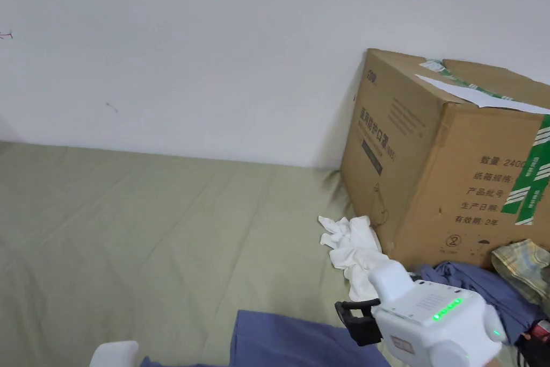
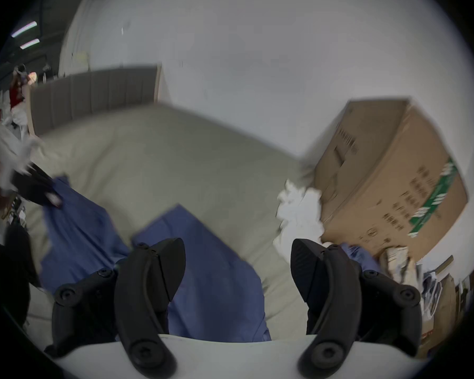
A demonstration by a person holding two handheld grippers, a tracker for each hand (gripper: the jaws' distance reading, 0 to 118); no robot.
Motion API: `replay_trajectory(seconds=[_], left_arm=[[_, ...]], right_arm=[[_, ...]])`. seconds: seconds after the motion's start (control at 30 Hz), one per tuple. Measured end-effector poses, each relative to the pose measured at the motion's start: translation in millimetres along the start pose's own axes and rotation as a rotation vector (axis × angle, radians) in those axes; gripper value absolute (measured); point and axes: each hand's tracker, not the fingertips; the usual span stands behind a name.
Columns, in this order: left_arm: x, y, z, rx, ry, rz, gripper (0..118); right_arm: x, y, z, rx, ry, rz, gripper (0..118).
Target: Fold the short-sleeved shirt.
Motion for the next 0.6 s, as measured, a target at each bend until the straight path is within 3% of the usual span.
replay_trajectory(seconds=[0.07, 0.2, 0.3, 0.4, 0.47, 0.5, 0.57, 0.6], left_arm=[[-1.0, -5.2, -3.9, 0.002, 0.013, 0.002, 7], [-10.3, -7.1, -14.0, -0.008, 0.017, 0.028, 7], [-17.2, -4.8, -22.6, -0.017, 0.039, 0.024, 7], [-19.2, -4.4, -28.8, -0.029, 0.052, 0.025, 7], [-19.1, -5.5, -32.2, -0.033, 0.055, 0.026, 7], [-18.0, -6.5, -33.4, -0.034, 0.054, 0.025, 7], [-17.0, -7.9, -37.0, -0.035, 0.057, 0.022, 7], [-16.8, -7.2, -38.1, -0.04, 0.061, 0.023, 7]], right_arm=[[8.0, -9.9, -50.4, -0.095, 0.062, -0.03, 87], [22.0, -35.2, -126.4, -0.21, 0.093, -0.115, 87], [17.1, -52.5, -162.4, -0.292, 0.082, -0.126, 89], [15.5, -68.8, -192.8, -0.345, 0.109, -0.124, 117], [-1.1, -67.3, -190.0, -0.339, 0.096, -0.106, 118], [-3.7, -66.8, -190.3, -0.357, 0.096, -0.108, 114], [0.1, -60.4, -183.4, -0.387, 0.137, -0.216, 96], [0.7, -58.6, -178.9, -0.36, 0.117, -0.19, 67]])
